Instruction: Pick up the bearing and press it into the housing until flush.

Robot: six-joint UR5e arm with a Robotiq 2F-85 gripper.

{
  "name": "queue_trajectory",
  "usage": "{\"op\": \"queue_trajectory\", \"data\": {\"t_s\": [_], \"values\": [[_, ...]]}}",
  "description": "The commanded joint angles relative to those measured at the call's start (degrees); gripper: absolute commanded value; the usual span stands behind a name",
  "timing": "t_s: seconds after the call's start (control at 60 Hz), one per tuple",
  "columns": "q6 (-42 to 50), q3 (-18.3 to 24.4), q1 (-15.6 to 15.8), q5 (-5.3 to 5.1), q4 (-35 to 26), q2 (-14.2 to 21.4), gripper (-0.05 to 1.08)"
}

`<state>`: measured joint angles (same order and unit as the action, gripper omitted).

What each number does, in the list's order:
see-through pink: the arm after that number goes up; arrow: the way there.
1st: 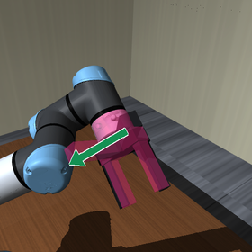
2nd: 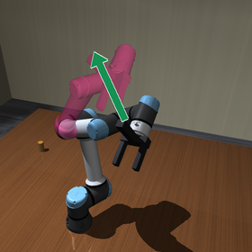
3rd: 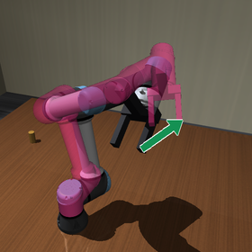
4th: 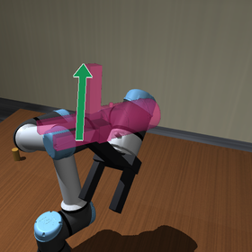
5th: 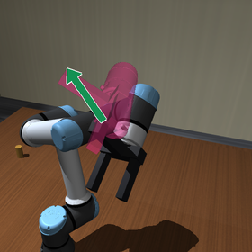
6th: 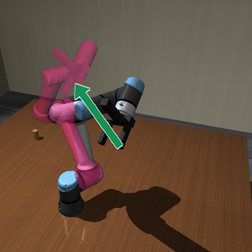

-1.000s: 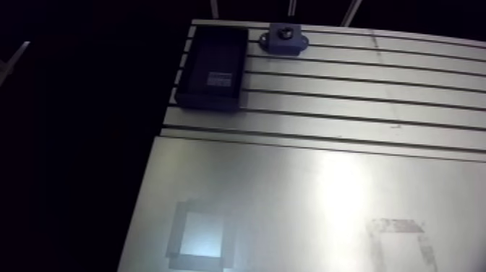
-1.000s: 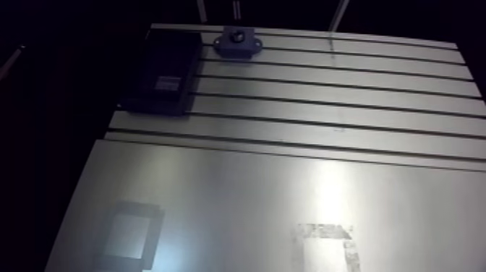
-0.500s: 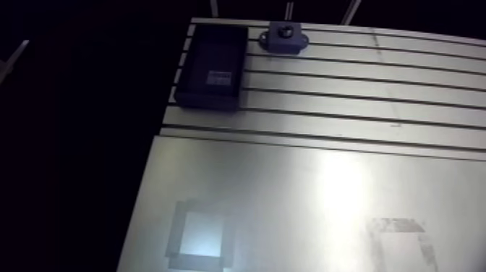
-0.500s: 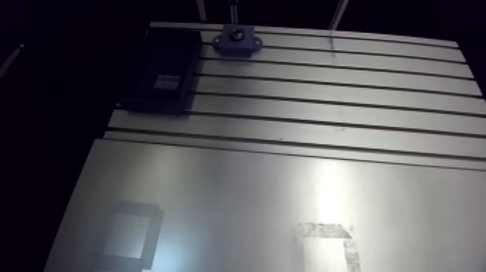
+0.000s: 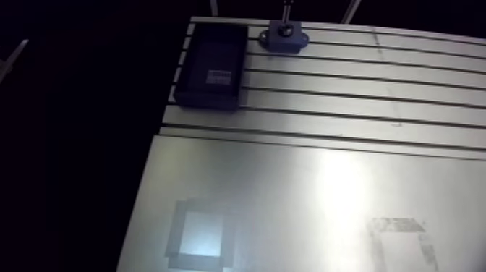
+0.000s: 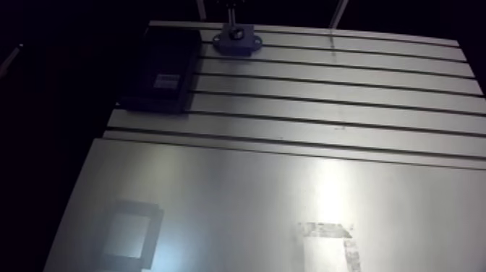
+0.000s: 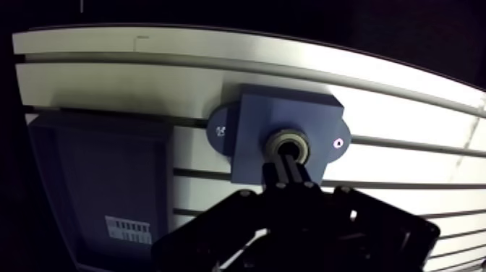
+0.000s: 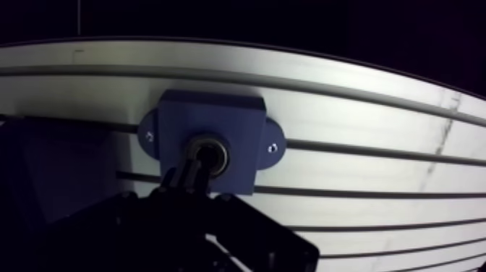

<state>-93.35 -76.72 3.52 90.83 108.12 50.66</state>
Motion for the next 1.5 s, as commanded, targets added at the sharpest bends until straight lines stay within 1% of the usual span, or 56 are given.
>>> {"op": "queue_trajectory", "data": {"t_s": [0.017, 1.2, 1.5], "values": [[-0.1, -0.1, 0.0, 0.16, 0.1, -0.1, 1.08], [-1.1, -0.1, -0.1, 0.26, 0.2, -0.8, 1.08], [-1.8, 0.0, -0.5, 0.26, 0.2, -0.9, 1.08]]}}
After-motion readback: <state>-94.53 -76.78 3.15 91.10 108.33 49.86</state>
